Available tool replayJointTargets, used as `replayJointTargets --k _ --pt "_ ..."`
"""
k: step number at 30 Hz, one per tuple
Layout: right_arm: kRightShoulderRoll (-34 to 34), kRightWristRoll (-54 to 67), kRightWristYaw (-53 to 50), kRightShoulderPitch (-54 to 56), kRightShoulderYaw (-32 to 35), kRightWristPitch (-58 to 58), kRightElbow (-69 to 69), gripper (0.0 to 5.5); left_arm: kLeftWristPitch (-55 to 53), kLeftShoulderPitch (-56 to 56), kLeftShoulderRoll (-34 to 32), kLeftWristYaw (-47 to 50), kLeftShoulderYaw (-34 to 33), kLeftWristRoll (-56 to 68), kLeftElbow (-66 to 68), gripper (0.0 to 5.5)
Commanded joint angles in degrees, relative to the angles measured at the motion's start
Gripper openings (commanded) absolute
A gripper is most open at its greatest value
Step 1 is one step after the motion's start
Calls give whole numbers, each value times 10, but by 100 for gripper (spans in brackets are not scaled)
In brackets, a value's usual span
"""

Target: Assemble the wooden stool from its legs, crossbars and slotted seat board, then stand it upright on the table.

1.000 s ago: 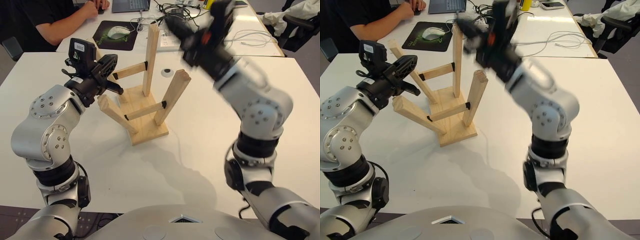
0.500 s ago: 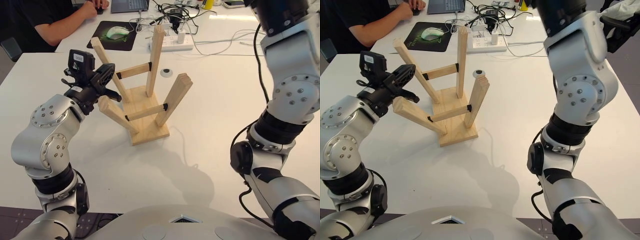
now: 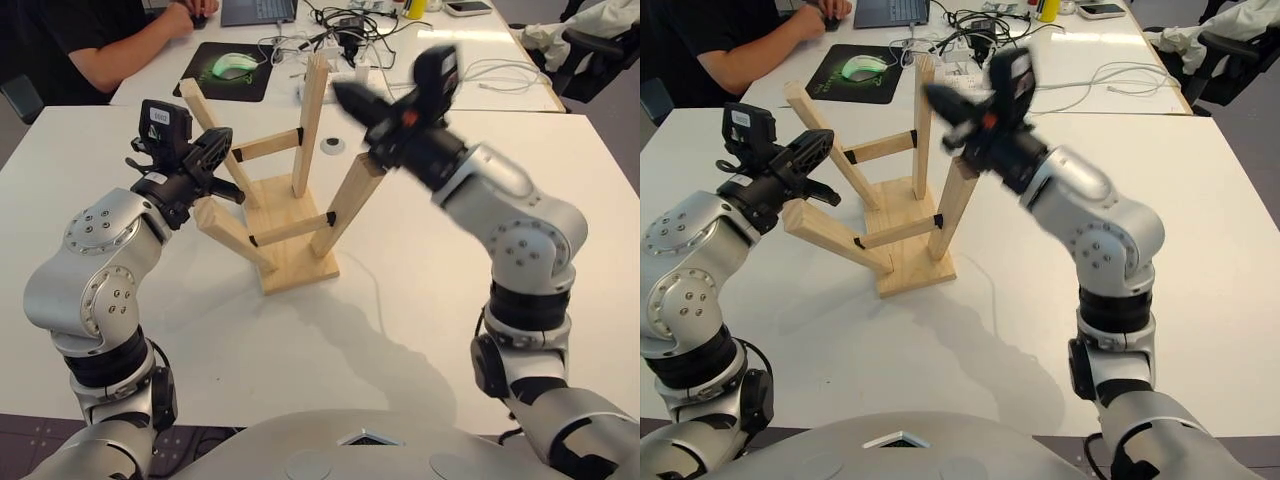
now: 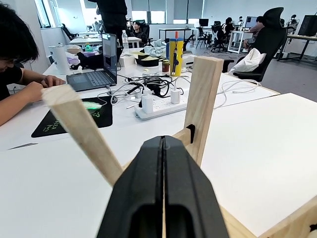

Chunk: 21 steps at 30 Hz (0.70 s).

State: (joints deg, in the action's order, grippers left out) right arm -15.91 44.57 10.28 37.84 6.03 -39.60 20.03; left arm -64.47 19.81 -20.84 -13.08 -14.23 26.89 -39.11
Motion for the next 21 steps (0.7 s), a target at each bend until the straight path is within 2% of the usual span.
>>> replayJointTargets --k 1,4,5,6,8,9,11,12,16,18,21 --pt "-10 -14 1 95 64 76 -21 2 3 -11 2 6 6 3 -4 0" --pt "-6 32 -3 122 85 62 -21 2 6 -17 -1 7 3 1 -5 0" --pt "1 45 2 102 73 46 -11 2 7 -15 -1 8 2 2 -4 0" --pt "4 61 9 69 47 8 -6 2 9 -13 -2 8 3 1 -3 0" --pt "-31 46 21 -23 -61 -98 4 2 11 -7 -3 7 6 2 2 0" --pt "-82 15 44 -63 -147 -143 16 2 11 -6 -4 7 6 4 2 0" --pt "-112 11 48 -127 -188 -190 39 2 14 1 -7 3 10 5 8 0" --pt "-108 -2 46 -130 -181 -175 44 2 16 1 -8 1 10 5 10 0" --pt "-39 -27 1 -35 -56 -25 6 2 20 -3 -8 4 8 4 10 0" --pt "-33 -65 -7 -2 -24 47 0 2 22 -6 -5 7 10 4 8 0" --pt "-25 -82 -1 5 3 90 -8 2 26 -15 -3 11 3 2 5 0"
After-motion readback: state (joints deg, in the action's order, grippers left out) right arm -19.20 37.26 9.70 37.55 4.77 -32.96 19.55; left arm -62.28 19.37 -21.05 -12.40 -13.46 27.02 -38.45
